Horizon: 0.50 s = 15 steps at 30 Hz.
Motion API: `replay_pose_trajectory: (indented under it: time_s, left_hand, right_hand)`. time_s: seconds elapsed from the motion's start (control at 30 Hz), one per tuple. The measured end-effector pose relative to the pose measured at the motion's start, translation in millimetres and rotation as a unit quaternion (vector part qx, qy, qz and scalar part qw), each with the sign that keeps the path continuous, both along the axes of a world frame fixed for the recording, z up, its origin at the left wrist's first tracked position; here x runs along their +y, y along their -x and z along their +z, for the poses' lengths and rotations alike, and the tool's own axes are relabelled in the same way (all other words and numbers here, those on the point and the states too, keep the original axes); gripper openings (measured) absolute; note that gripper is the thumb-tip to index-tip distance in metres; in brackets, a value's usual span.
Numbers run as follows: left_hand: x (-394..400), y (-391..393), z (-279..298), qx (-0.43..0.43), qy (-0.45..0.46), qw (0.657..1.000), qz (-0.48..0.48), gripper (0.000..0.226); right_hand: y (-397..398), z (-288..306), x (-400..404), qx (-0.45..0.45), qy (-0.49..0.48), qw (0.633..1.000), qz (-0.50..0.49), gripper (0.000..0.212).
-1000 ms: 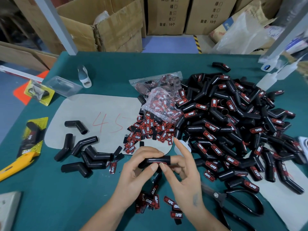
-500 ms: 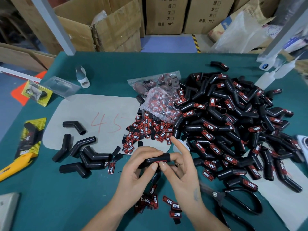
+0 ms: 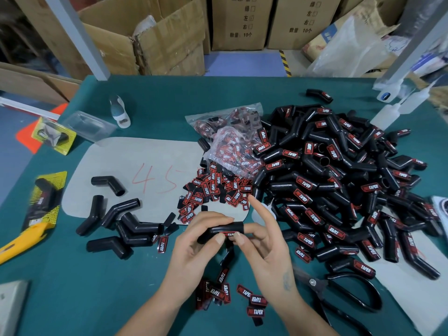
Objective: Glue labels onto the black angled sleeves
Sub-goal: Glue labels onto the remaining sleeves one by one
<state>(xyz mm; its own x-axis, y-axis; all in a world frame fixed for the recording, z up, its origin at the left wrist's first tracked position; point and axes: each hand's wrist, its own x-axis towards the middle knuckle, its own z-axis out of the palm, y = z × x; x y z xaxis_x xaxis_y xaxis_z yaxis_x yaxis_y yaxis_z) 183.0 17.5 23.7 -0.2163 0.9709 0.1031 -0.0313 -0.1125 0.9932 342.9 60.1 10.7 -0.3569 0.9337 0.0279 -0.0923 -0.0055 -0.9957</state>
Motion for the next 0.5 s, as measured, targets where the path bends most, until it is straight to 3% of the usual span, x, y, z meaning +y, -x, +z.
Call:
replay_pose_trajectory:
  time_s: [0.3,0.5]
  left_hand:
    - [1.8,5.3,1.1,-0.018,0.022,0.999,-0.017,0.030]
    - [2.4,7.2,0.3,0.030,0.026,0.999,-0.019,0.035]
  right_hand:
    - [-0.1,-0.8,2.8,-0.015,-0.019,1.000,0.009,0.059]
    - [-1.4,1.6,4.2,-0.018,-0.007,1.000,0.009,0.058]
